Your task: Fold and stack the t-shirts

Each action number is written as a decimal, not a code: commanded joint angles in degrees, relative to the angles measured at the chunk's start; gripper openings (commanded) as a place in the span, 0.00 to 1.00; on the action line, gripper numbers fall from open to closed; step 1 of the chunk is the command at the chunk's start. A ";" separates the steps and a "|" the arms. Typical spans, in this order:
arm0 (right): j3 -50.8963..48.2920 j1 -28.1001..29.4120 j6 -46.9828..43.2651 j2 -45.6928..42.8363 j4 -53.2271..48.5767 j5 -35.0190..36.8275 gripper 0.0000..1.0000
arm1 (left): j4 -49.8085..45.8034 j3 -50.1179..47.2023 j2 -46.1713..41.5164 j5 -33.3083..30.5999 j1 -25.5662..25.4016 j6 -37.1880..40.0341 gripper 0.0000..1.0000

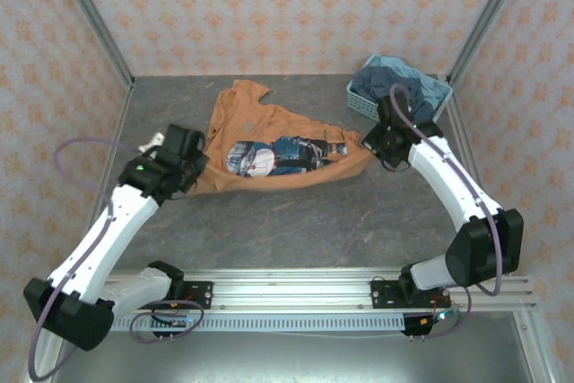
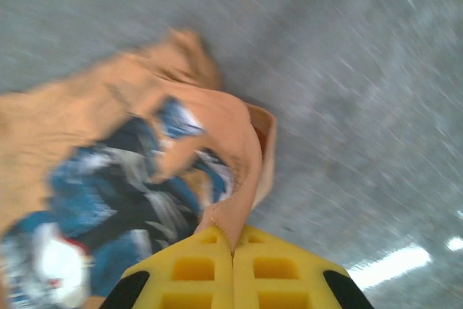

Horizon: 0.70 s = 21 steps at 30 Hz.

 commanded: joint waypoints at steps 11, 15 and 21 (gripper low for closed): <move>18.67 -0.31 -9.08 -12.58 5.95 -9.24 0.00 | -6.98 31.31 -1.29 -10.31 5.14 20.42 0.00; 18.61 -0.31 -8.19 -19.56 8.29 -13.26 0.00 | -2.34 35.53 -6.03 -12.89 5.17 24.05 0.00; 21.23 -0.33 -5.09 -23.52 9.48 -16.74 0.00 | 1.14 46.75 -5.05 -14.46 5.14 28.33 0.00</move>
